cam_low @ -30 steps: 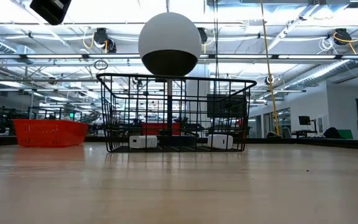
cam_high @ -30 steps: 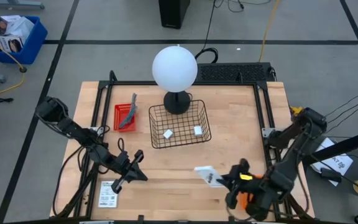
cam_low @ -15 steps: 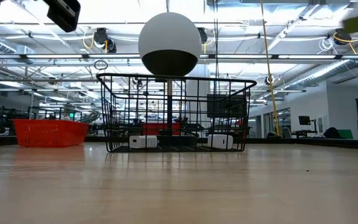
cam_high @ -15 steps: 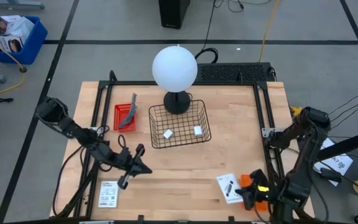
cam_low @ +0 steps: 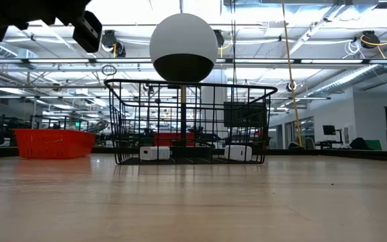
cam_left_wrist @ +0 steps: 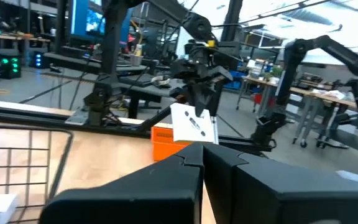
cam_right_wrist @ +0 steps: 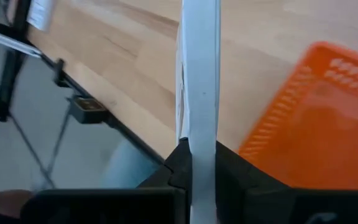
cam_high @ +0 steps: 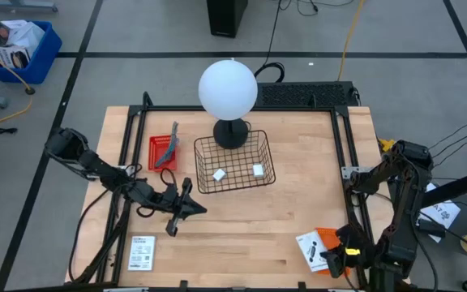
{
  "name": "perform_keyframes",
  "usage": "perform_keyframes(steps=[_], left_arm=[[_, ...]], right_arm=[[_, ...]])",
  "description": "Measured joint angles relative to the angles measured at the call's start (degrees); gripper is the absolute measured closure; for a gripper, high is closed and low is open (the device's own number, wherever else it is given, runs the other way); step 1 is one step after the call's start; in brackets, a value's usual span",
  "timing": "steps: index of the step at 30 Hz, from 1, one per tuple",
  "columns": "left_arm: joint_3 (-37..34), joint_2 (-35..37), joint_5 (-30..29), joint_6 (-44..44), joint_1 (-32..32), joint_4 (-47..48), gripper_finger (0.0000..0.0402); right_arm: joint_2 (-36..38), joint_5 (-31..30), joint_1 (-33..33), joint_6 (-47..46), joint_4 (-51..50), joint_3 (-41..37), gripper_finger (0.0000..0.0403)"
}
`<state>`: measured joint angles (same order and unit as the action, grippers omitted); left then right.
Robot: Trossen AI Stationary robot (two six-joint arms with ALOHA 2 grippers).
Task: Pick and place items into bin
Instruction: Put the right white card reader box into the orange bin
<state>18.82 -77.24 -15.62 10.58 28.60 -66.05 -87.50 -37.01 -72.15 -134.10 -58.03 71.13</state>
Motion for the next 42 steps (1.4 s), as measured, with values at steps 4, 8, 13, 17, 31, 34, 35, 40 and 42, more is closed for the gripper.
perform_keyframes(steps=[4, 8, 13, 17, 31, 34, 35, 40, 42], left_arm=[[0.0, 0.0, 0.1, 0.1, -1.6, 0.0, 0.0394], [0.0, 0.0, 0.3, 0.4, -2.4, 0.4, 0.0394], [0.0, 0.0, 0.3, 3.2, -2.4, 0.4, 0.0394], [0.0, 0.0, 0.3, 6.4, -2.4, 0.8, 0.0394], [0.0, 0.0, 0.3, 9.0, -2.4, 1.2, 0.0394], [0.0, 0.0, 0.3, 9.0, -2.4, 1.3, 0.0394], [0.0, 0.0, 0.3, 9.0, -2.4, 1.3, 0.0394], [0.0, 0.0, 0.3, 9.0, -2.4, 1.5, 0.0394], [0.0, 0.0, 0.3, 8.6, -2.4, 1.5, 0.0394]], right_arm=[[0.0, 1.4, -2.9, 0.0, -3.3, 0.0, 0.0375], [1.0, 3.9, -5.8, 0.3, -6.1, 0.0, 0.0375], [1.2, 10.0, -8.0, -0.4, -10.8, 0.0, 0.0375], [1.2, 10.1, -7.5, -0.2, -10.9, 0.0, 0.0375], [1.1, 16.1, -5.1, 0.4, -3.3, -5.2, 0.0359], [1.1, 16.3, -4.8, 1.5, -1.3, -6.5, 0.0351], [1.1, 16.3, -4.8, 1.4, -1.3, -6.6, 0.0346], [2.4, 15.7, -4.7, 1.6, -0.9, -6.6, 0.0315], [3.1, 14.0, -4.7, 1.3, -2.1, -6.6, 0.0300]])
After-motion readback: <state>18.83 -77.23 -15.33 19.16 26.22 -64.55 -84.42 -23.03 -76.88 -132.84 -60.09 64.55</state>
